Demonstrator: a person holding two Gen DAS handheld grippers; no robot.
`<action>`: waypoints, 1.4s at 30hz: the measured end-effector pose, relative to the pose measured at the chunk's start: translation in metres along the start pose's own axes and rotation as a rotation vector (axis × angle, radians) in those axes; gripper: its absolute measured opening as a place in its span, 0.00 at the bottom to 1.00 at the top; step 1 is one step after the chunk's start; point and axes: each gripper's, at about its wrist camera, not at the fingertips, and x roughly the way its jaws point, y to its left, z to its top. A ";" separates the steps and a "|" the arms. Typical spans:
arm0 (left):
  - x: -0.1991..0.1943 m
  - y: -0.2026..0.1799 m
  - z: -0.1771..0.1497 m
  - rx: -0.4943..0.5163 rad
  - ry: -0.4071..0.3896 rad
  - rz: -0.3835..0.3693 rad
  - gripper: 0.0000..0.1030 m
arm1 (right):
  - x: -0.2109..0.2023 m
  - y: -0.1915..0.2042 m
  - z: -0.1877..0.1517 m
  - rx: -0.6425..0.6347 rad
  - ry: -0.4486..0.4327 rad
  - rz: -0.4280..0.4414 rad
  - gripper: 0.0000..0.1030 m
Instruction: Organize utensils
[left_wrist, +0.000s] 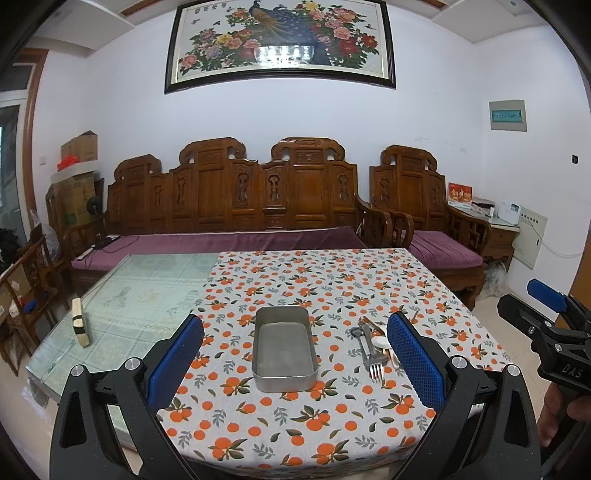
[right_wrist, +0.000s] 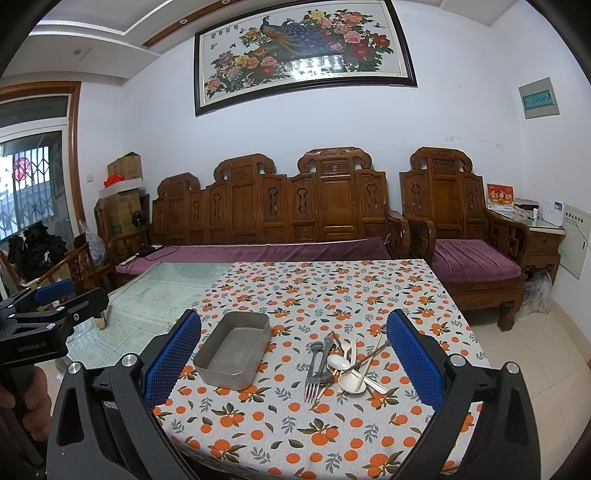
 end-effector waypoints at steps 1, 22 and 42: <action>0.000 -0.001 0.000 0.001 0.001 0.000 0.94 | 0.000 0.000 0.000 0.000 0.002 -0.001 0.97; 0.075 -0.024 -0.039 0.086 0.215 -0.105 0.94 | 0.047 -0.033 -0.030 -0.025 0.115 -0.044 0.96; 0.185 -0.057 -0.059 0.141 0.346 -0.233 0.94 | 0.190 -0.122 -0.072 0.067 0.350 -0.027 0.54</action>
